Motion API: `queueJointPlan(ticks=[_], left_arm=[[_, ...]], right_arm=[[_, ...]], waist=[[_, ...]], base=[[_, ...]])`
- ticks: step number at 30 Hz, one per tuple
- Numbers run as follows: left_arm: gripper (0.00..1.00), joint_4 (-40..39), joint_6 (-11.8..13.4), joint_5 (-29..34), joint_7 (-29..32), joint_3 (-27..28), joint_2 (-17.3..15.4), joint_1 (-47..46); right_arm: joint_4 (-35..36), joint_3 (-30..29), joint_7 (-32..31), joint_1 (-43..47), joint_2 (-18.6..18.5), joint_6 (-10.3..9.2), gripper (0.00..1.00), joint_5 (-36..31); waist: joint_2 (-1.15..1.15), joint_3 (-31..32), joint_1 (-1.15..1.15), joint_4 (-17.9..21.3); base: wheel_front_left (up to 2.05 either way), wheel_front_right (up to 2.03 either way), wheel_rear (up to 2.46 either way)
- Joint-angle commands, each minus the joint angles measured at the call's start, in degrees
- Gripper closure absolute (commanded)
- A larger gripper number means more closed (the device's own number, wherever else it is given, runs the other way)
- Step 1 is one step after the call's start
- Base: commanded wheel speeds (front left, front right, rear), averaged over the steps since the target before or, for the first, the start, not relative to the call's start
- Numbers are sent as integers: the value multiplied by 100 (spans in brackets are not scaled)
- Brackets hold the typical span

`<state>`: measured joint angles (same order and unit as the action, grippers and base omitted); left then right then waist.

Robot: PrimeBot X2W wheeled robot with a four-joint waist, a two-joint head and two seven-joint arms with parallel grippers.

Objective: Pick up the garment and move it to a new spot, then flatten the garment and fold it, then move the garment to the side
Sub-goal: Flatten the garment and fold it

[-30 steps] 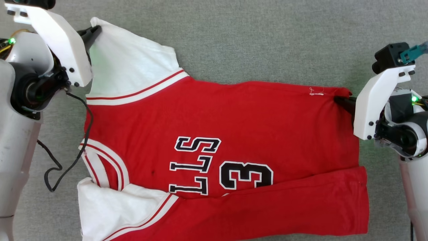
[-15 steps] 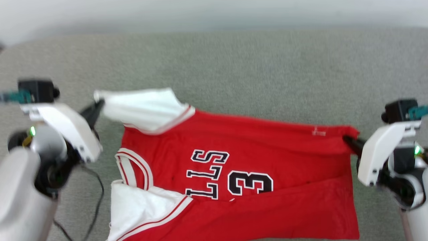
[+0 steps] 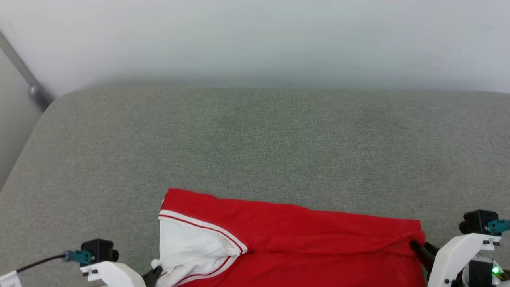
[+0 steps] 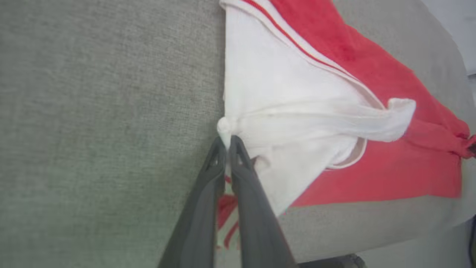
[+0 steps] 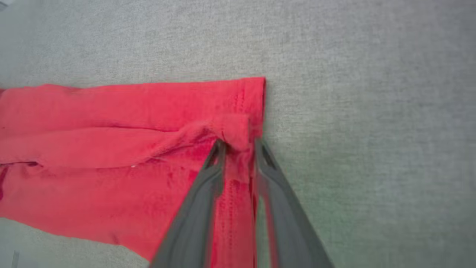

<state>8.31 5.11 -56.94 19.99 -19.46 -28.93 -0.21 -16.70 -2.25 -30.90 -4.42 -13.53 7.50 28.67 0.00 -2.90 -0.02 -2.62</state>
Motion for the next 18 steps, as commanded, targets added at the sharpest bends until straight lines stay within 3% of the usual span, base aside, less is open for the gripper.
queueJointPlan(ticks=[1, 10, 18], left_arm=[[0, 57, -3, -21, -22, -52, 72, 117], [0, -141, 322, 720, -1335, 67, 219, 257], [0, -549, 570, 1380, -2474, 152, 400, 63]], right_arm=[[-53, -6, 145, 137, 13, -2, 0, -20], [641, -3, 750, 658, -131, -2, 0, -108], [1535, -582, -15, 829, -49, -2, 0, -232]], waist=[[0, 81, 2, 4], [0, 355, 2, 125], [0, 472, 2, 213]], base=[[0, 0, 0], [0, 0, 0], [0, 0, 0]])
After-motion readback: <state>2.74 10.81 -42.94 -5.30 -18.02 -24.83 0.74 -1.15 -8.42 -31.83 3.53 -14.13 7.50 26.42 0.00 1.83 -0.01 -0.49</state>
